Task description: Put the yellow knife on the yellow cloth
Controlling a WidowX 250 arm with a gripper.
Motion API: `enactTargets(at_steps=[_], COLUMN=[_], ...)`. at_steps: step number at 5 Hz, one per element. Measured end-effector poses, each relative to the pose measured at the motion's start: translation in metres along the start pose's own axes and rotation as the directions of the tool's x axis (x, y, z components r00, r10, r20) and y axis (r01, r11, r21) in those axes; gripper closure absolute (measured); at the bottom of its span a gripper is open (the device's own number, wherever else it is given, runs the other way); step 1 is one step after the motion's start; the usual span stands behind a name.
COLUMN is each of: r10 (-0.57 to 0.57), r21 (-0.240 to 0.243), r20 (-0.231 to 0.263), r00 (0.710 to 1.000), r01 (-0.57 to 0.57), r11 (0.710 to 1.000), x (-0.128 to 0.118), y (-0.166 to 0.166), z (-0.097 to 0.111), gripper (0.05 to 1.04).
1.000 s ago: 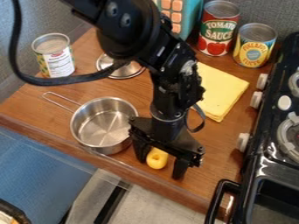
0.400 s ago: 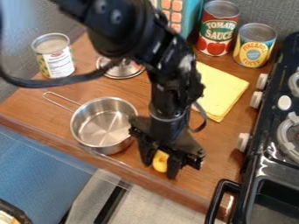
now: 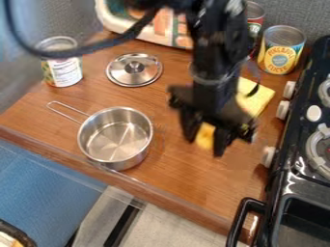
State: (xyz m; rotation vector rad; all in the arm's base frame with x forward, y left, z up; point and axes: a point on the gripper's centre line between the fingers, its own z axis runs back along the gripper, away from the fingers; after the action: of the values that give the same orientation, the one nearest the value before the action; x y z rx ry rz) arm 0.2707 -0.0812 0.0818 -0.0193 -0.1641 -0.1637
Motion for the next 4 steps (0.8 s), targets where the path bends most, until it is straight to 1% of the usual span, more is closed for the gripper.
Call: enactTargets(at_steps=[1, 2, 3, 4], r10=[-0.048, -0.073, -0.08, -0.096], r21=[0.008, 0.044, 0.047, 0.057], r20=[-0.022, -0.033, -0.035, -0.016], r00=[0.999, 0.997, 0.996, 0.995], r01=[0.049, 0.074, 0.081, 0.096], r11=[0.999, 0.996, 0.996, 0.994], x=[0.027, 0.054, 0.07, 0.085], y=[-0.002, 0.008, 0.016, 0.022], z=[-0.021, -0.046, -0.063, -0.065], gripper=[0.531, 0.532, 0.531, 0.531])
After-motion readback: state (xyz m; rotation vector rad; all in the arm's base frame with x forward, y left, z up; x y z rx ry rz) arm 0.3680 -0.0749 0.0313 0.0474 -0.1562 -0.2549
